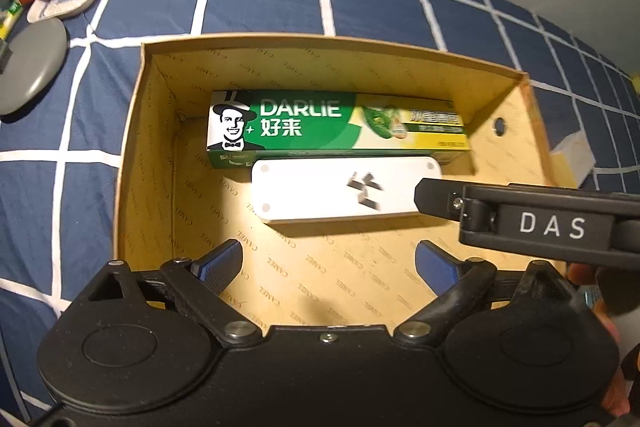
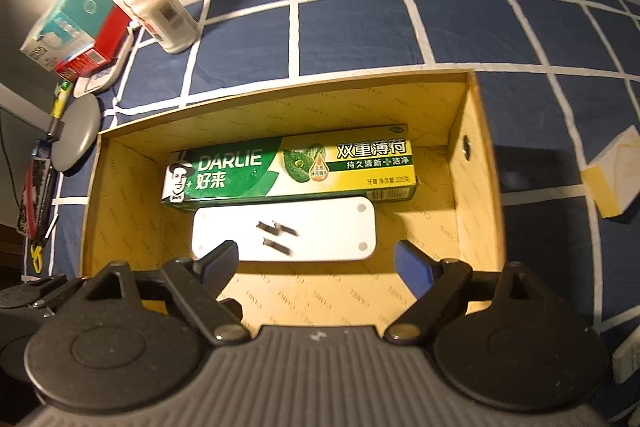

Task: Organize objects
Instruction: 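Lower the white plate into the box beside the toothpaste carton and open both grippers, then withdraw both grippers from the box and move them toward the white remotes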

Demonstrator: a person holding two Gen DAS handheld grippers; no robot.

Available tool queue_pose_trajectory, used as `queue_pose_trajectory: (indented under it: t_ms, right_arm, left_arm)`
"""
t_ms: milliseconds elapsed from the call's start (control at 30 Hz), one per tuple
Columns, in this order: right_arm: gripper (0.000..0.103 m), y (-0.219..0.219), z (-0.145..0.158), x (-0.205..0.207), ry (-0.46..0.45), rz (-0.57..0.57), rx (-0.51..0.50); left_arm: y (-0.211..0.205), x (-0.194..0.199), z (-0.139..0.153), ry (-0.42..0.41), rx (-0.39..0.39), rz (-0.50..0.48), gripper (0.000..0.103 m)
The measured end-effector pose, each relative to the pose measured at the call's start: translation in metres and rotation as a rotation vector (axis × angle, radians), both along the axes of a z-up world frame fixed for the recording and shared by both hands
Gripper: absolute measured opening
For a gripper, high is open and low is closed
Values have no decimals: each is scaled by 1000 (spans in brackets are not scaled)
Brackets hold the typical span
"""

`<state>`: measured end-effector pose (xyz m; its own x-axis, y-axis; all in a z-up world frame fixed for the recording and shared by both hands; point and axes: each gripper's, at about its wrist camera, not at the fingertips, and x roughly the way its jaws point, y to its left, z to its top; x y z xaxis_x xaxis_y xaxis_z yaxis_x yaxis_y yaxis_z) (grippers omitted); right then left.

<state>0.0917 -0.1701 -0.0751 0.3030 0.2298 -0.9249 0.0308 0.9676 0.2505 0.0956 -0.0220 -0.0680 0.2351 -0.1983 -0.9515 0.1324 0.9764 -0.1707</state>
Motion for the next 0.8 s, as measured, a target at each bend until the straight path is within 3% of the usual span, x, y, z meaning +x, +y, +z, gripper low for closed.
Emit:
queue_pose_trajectory:
  t_ms: [367,800]
  right_arm:
    - [92,-13,36,-53,-92,-22,-7]
    - [93,-49,55,-110,-133,-77,-7]
  left_arm:
    - [-12,-51,30,-68,5,-22,97]
    - [-46,-98,46,-98,21,-69,98]
